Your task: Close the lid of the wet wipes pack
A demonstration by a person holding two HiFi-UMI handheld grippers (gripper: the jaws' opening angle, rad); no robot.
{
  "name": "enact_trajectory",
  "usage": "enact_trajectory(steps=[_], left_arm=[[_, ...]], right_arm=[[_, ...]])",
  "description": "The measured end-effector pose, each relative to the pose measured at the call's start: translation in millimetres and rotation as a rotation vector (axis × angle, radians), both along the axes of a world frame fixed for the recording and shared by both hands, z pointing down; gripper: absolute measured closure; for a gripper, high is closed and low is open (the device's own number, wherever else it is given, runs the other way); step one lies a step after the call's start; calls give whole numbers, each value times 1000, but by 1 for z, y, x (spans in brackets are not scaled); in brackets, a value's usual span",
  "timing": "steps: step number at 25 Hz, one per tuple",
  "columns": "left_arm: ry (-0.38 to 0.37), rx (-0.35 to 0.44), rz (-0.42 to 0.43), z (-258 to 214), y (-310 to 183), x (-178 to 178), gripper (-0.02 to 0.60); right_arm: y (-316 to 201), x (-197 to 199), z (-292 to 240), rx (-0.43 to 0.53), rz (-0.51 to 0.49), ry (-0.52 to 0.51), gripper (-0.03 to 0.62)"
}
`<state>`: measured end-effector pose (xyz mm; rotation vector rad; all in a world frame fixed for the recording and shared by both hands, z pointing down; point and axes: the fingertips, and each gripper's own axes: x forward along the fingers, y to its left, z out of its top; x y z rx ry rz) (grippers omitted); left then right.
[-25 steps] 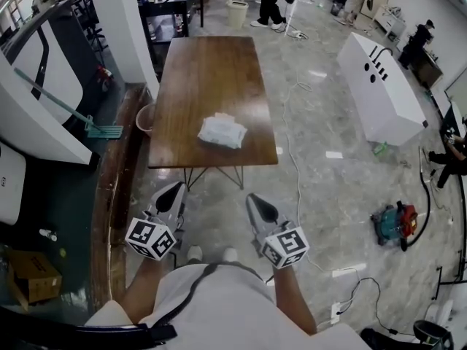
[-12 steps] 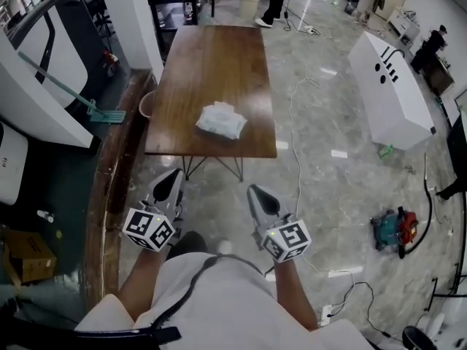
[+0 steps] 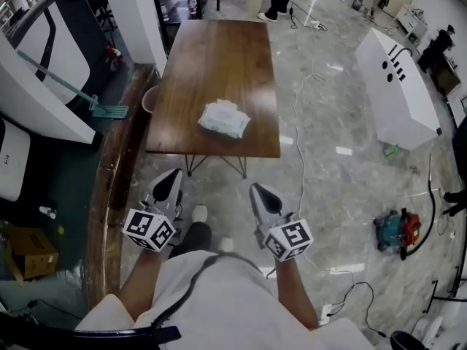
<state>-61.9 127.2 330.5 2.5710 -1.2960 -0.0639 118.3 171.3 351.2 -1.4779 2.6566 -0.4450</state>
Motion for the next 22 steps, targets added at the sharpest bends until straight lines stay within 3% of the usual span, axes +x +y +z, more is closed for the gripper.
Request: enact_trajectory(steps=[12, 22], left_arm=[[14, 19, 75, -3, -89, -6, 578], [21, 26, 134, -7, -164, -34, 578]], right_arm=[[-80, -18, -4, -4, 50, 29, 585], [-148, -50, -19, 6, 99, 59, 585]])
